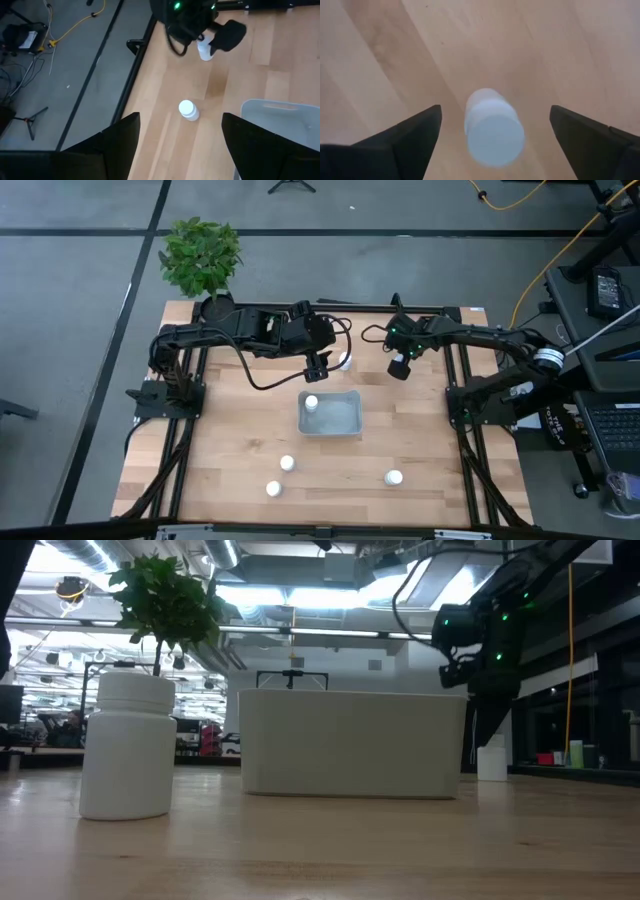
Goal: Pick and place pill bottles into a basket
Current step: Put the white medicine bottle into the gray bin
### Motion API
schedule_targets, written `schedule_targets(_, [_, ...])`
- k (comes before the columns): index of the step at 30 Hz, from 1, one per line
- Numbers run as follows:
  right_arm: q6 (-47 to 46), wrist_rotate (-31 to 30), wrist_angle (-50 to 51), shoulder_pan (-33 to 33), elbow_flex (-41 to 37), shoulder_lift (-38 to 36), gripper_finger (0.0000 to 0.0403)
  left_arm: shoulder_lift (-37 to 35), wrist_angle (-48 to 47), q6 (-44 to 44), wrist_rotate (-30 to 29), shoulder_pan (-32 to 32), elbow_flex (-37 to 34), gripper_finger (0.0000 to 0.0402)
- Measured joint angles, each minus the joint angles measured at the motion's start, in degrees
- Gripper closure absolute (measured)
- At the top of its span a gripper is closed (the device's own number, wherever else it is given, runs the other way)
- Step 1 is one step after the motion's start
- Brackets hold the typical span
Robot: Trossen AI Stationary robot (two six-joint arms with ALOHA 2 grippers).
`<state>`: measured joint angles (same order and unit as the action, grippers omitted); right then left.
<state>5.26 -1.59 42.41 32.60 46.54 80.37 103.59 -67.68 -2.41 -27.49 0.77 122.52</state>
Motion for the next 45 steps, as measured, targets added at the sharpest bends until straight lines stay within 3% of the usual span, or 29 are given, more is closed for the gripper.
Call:
schedule_targets(4, [-0.26,0.57,1.3,1.15,0.0,2.82,0.0045,0.0,-0.33,-0.58,-0.27,0.34,0.0,0.0127])
schedule_targets(9, [0.84,1.46,2.3,1.09,-0.02,3.27,0.0095,0.0,-0.35,-0.88,-0.33,0.33,0.0,0.013])
schedule_targets(16, [0.61,2.58,3.31,1.09,0.33,3.2,0.0239,0.0,-0.35,0.0,-0.31,0.33,0.0,0.0129])
schedule_targets(21, [-0.01,7.41,5.9,0.44,3.07,1.89,0.0242,0.0,-0.41,0.16,-1.54,-0.22,0.0,0.013])
schedule_targets(25, [-0.12,7.77,11.15,-2.75,8.28,-1.96,0.0242,0.0,-4.33,0.1,-12.35,-1.16,0.0,0.0131])
schedule_targets(28, [-0.65,7.81,15.61,-6.69,14.58,-5.73,0.0242,-0.14,-10.63,-2.33,-19.08,-3.09,0.0,0.0131])
schedule_targets(34, [-4.92,7.65,21.25,-19.5,31.35,-9.98,0.0242,-1.5,-17.06,-8.22,-19.79,-7.73,0.0,0.0132])
schedule_targets(37, [-7.29,5.96,21.81,-27.29,39.37,-8.56,0.0242,-1.97,-16.54,-7.53,-19.35,-9.37,0.02,0.0132])
schedule_targets(41, [-9.39,-0.62,22.89,-36.59,47.8,-2.89,0.0242,-2.35,-16.34,-7.46,-18.66,-10.69,0.0,0.0132])
schedule_targets(45, [-8.18,-5.66,25.69,-40.82,52.05,5.26,0.0242,-2.4,-16.15,-7.31,-18.34,-11.68,0.0,0.0132])
